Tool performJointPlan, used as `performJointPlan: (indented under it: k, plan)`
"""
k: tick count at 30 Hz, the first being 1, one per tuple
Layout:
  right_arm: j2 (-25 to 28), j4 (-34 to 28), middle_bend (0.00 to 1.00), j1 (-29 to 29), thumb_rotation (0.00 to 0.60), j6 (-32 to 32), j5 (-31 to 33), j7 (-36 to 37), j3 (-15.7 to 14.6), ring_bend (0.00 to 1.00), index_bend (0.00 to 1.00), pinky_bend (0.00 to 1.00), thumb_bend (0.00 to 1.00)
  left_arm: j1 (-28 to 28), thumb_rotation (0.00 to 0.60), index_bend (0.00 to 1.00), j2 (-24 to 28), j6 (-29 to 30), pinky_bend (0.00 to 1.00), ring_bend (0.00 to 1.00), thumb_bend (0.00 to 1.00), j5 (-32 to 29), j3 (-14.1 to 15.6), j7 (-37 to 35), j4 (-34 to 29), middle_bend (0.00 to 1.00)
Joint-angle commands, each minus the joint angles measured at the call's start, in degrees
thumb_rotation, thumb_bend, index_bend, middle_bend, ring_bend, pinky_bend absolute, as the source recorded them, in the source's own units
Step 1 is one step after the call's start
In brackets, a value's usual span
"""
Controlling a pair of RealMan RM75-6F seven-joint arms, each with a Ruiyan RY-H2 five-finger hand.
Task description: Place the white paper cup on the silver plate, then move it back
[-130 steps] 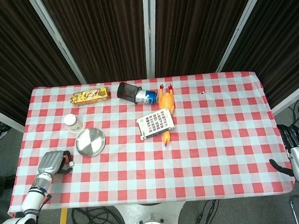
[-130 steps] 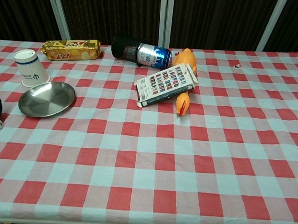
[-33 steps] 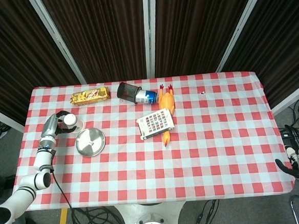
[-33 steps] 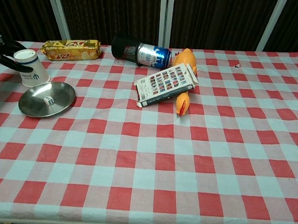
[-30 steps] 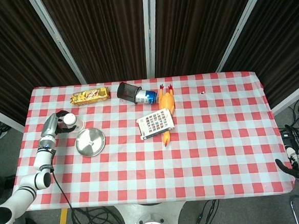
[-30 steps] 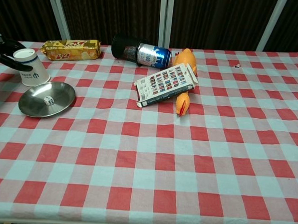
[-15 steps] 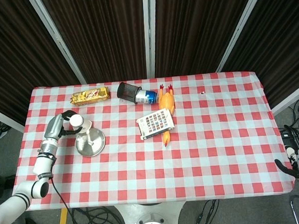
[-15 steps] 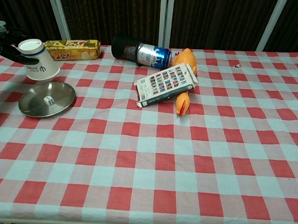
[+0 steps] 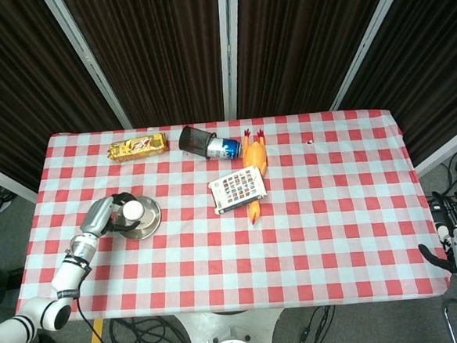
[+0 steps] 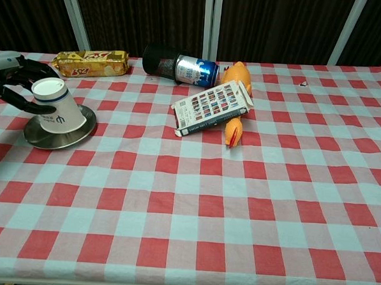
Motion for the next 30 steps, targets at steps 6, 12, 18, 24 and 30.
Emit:
performJointPlan:
  k: [6,12,18,24,30]
  plan:
    - [0.09,-0.09,0.13,0.0,0.6,0.04,-0.12,-0.01,-0.03,0.0,0.04,0.0,0.11,-0.89,0.586,0.44,-2.87,-1.01,0.3,0.3,0.26,-0.97,0.45,2.61,3.24,0.43]
    - [0.21,-0.02,0.13,-0.19,0.6,0.28,-0.18,0.21,-0.1,0.0,0.04,0.0,0.11,-0.93,0.588,0.44,-5.94,-1.65,0.29,0.3,0.26,-4.51,-1.26,3.88,8.77,0.43]
    - [0.11,-0.01,0.13,-0.1,0.6,0.15,-0.37,0.27,-0.18,0.0,0.04,0.0,0.11,-0.21,0.586,0.44,-6.64,-1.09,0.29,0.3,0.26,-5.76,-1.96,3.46,10.14,0.42]
    - [0.18,-0.16,0.13,-0.03,0.6,-0.03,-0.44,0.1,-0.26,0.0,0.04,0.0,0.11,0.46,0.585,0.44,-4.2,0.37,0.29,0.3,0.26,-1.76,0.62,2.07,4.33,0.42]
    - [0.38,-0.2,0.13,-0.12,0.6,0.17,-0.56,0.29,-0.27,0.0,0.04,0.0,0.11,-0.17,0.586,0.44,-2.67,-0.3,0.28,0.3,0.26,-0.66,1.22,1.48,1.45,0.42]
